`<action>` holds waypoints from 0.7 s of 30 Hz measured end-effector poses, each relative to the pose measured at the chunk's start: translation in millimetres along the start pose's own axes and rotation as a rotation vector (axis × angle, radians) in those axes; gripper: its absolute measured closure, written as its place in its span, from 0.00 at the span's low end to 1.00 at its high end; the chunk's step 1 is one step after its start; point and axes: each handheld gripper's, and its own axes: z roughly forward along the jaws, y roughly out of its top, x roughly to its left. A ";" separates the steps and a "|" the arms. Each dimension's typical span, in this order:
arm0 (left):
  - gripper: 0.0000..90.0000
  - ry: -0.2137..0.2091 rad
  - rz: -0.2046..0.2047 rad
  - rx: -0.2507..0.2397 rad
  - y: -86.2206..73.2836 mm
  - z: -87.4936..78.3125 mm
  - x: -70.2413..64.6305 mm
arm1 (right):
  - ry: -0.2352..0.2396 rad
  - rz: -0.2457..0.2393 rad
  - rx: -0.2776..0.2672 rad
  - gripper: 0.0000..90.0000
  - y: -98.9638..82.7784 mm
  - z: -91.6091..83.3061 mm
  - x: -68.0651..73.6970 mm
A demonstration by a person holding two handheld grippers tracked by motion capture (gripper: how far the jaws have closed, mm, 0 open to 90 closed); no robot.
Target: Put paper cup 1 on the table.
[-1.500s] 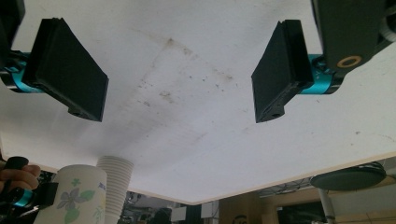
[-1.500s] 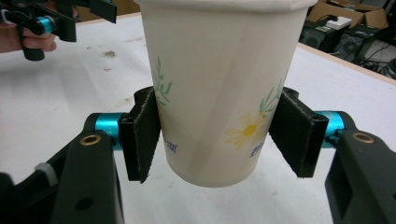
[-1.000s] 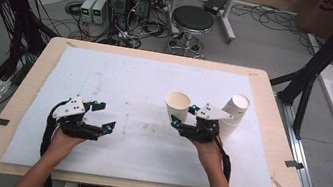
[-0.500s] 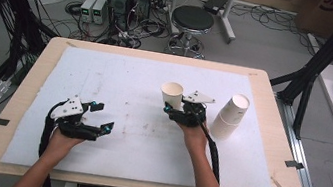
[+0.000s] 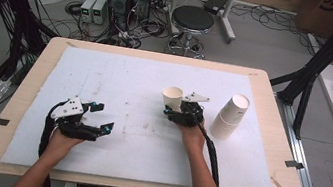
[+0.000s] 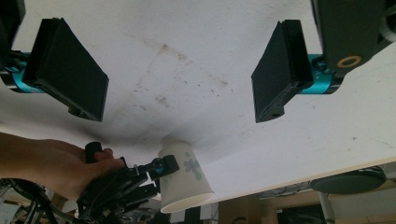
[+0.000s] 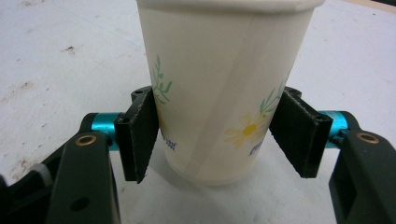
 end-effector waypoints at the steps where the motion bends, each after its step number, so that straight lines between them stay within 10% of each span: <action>1: 0.21 0.000 0.000 0.000 0.0 -0.1 0.1 | -0.001 -0.005 0.005 0.39 0.0 -0.5 -0.1; 21: 0.21 0.008 -0.013 0.000 -0.9 -0.9 1.6 | 0.035 -0.018 0.033 0.24 -12.1 -40.3 -3.7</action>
